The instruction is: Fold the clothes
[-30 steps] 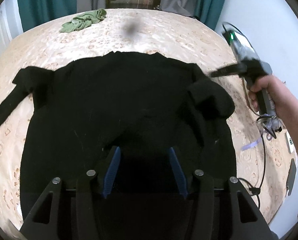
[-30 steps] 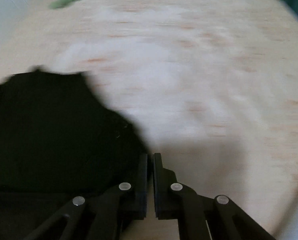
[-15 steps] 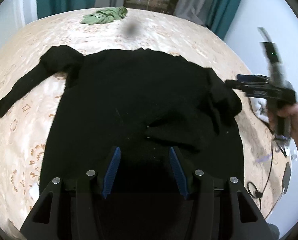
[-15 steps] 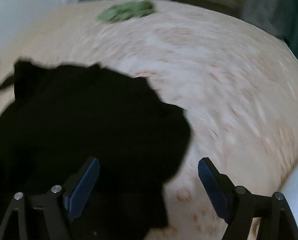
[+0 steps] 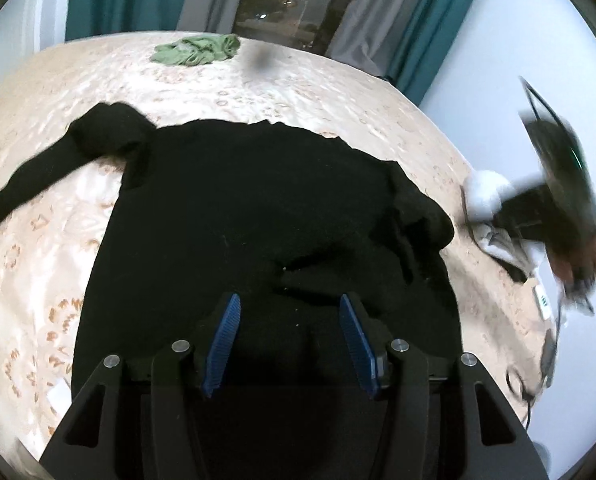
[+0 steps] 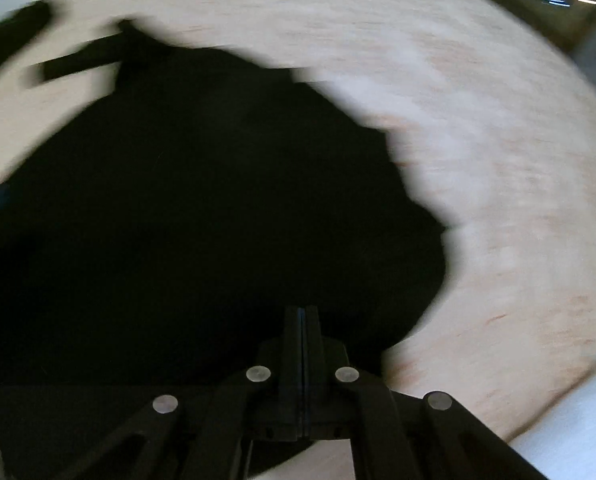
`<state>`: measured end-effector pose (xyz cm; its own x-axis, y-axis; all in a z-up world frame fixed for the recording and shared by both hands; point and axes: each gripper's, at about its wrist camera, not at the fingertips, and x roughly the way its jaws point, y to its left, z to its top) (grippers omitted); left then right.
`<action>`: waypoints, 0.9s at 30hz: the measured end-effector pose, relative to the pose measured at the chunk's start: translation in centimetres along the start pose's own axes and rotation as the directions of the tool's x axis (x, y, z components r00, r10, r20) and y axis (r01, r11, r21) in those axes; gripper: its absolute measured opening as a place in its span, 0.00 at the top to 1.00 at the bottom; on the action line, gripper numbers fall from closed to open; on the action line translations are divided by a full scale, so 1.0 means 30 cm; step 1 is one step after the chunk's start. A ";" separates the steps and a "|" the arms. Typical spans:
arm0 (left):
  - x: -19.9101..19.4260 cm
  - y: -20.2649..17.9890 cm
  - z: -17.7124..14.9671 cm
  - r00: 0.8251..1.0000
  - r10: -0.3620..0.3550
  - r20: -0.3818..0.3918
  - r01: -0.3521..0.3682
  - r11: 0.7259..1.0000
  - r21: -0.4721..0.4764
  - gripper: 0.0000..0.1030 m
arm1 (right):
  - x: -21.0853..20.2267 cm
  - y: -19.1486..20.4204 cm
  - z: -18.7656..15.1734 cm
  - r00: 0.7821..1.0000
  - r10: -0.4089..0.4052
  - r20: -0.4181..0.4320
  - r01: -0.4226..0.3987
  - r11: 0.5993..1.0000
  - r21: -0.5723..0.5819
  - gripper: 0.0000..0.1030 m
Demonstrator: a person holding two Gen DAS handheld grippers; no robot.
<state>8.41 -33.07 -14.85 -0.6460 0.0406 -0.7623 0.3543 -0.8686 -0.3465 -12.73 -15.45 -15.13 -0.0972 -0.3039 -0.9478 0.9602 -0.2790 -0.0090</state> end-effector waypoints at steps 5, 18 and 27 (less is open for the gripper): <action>0.024 -0.018 0.005 0.995 -0.041 -0.095 0.040 0.999 -0.010 0.31 | 0.038 0.199 -0.113 0.994 -0.002 -0.109 -0.014 0.988 -0.152 0.83; 0.083 -0.038 -0.022 0.984 0.156 -0.083 -0.135 0.967 0.216 0.27 | 0.291 0.249 0.288 0.985 -0.164 -0.046 0.152 0.968 -0.200 0.16; 0.032 0.124 0.033 0.996 0.063 -0.064 -0.066 0.997 -0.048 0.27 | 0.035 0.231 0.258 0.980 -0.180 0.082 0.186 0.980 -0.071 1.00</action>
<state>8.44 -36.75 -16.33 -0.5778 0.0177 -0.8160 0.4282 -0.8445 -0.3216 -8.20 -24.76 -13.73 -0.2900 -0.3221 -0.9012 0.9415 -0.2652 -0.2081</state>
